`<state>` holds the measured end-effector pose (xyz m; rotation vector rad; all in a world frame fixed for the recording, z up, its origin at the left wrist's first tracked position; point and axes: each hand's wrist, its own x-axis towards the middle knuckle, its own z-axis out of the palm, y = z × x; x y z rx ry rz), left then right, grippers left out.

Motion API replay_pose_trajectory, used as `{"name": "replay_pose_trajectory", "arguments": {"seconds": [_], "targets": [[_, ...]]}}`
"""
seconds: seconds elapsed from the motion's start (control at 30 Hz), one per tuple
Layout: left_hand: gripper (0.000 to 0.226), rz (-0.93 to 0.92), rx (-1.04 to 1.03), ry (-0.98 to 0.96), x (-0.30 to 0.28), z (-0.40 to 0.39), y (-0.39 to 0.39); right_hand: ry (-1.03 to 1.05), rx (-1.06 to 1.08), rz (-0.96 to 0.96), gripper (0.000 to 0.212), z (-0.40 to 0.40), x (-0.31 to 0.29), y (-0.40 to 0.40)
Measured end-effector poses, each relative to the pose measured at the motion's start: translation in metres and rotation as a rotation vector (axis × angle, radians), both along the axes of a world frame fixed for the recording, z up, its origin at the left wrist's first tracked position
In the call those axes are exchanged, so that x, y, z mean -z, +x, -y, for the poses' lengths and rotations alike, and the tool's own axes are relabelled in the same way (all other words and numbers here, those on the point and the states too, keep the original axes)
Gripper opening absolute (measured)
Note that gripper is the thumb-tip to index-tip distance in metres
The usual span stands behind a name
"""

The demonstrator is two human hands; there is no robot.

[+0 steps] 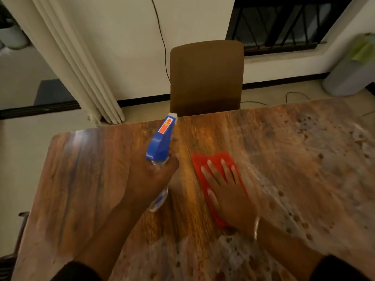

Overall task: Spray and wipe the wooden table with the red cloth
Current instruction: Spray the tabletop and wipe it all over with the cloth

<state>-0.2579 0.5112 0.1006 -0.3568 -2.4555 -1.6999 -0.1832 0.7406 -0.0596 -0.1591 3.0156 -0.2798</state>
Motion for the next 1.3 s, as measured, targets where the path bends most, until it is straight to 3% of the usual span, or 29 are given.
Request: {"name": "replay_pose_trajectory", "arguments": {"seconds": [0.1, 0.13, 0.2, 0.37, 0.47, 0.57, 0.67, 0.77, 0.83, 0.93, 1.1, 1.17, 1.3], "targets": [[0.025, 0.174, 0.115, 0.051, 0.002, -0.005, -0.004, 0.035, -0.025, 0.018, 0.069, -0.011, -0.003, 0.045], [0.029, 0.182, 0.145, 0.070, -0.001, -0.008, -0.004, 0.030, -0.034, 0.046, 0.069, -0.015, -0.004, 0.040], [0.039, 0.229, 0.185, 0.127, -0.002, -0.010, -0.006, 0.043, -0.023, 0.077, 0.071, -0.018, -0.011, 0.001], [0.034, 0.252, 0.209, 0.155, 0.001, -0.014, -0.015, 0.021, 0.208, 0.154, 0.071, -0.034, -0.025, -0.168], [0.034, 0.241, 0.197, 0.160, 0.004, -0.014, -0.023, -0.001, 0.262, 0.150, 0.070, -0.039, -0.025, -0.209], [0.025, 0.241, 0.219, 0.134, 0.005, -0.017, -0.037, 0.027, 0.218, 0.115, 0.068, -0.033, -0.021, -0.166], [0.017, 0.298, 0.161, 0.138, 0.005, -0.025, -0.051, 0.030, 0.183, 0.125, 0.074, -0.031, -0.018, -0.073], [0.026, 0.254, 0.195, 0.171, 0.001, -0.032, -0.061, 0.040, 0.139, 0.060, 0.082, -0.028, -0.013, 0.028], [0.035, 0.217, 0.233, 0.177, -0.002, -0.032, -0.065, 0.078, 0.103, 0.076, 0.086, -0.034, -0.013, 0.053], [0.035, 0.220, 0.203, 0.180, 0.002, -0.034, -0.065, 0.055, 0.050, 0.091, 0.078, -0.057, -0.018, 0.003], [0.019, 0.235, 0.050, 0.096, 0.015, -0.039, -0.063, 0.008, 0.215, 0.096, 0.068, -0.095, -0.022, -0.168], [0.026, 0.196, 0.023, 0.062, 0.016, -0.040, -0.060, 0.004, 0.266, 0.097, 0.067, -0.104, -0.023, -0.216], [0.034, 0.196, -0.001, 0.061, 0.003, -0.048, -0.058, -0.013, 0.249, 0.046, 0.065, -0.099, -0.017, -0.207]]}}
